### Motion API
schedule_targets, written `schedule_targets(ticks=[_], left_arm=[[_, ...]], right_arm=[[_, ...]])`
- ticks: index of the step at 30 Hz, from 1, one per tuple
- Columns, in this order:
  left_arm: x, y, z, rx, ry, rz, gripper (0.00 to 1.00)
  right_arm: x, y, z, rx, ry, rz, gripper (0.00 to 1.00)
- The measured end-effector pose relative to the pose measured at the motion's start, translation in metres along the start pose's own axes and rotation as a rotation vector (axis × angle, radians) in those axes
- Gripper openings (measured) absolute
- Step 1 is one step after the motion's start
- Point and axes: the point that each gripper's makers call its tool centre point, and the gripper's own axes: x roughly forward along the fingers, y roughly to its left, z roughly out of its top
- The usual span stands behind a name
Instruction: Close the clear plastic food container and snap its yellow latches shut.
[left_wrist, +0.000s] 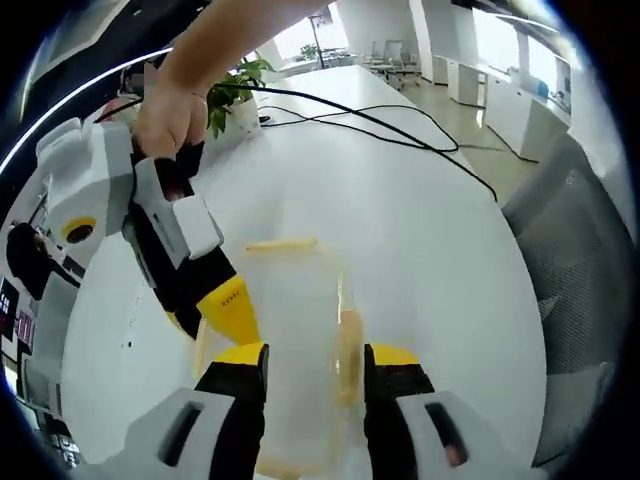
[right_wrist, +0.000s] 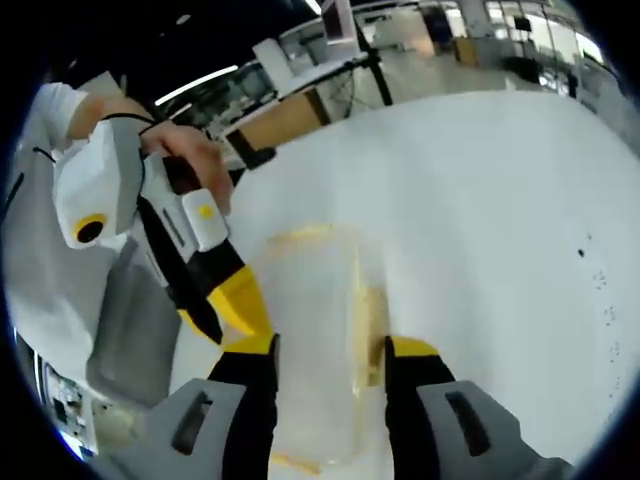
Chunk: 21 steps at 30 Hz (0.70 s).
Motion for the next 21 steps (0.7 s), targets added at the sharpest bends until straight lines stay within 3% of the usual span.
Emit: schedule_targets(ticks=[4,14,21], left_arm=[[0.0006,-0.0008,-0.0008,0.002,0.004,0.002,0.3],[0.0014,-0.0023,-0.0029,0.108,0.041,0.027,0.31],[0.002,-0.0022,-0.0027,0.082,0.053,0.03,0.3]], right_arm=[[0.0007,0.0012,-0.0002,-0.008,0.007,0.0,0.39],[0.0015,-0.0015,0.0006,-0.014,0.025,0.011,0.39],[0.0029,0.0012,-0.0004,-0.008,0.049,0.011,0.38]])
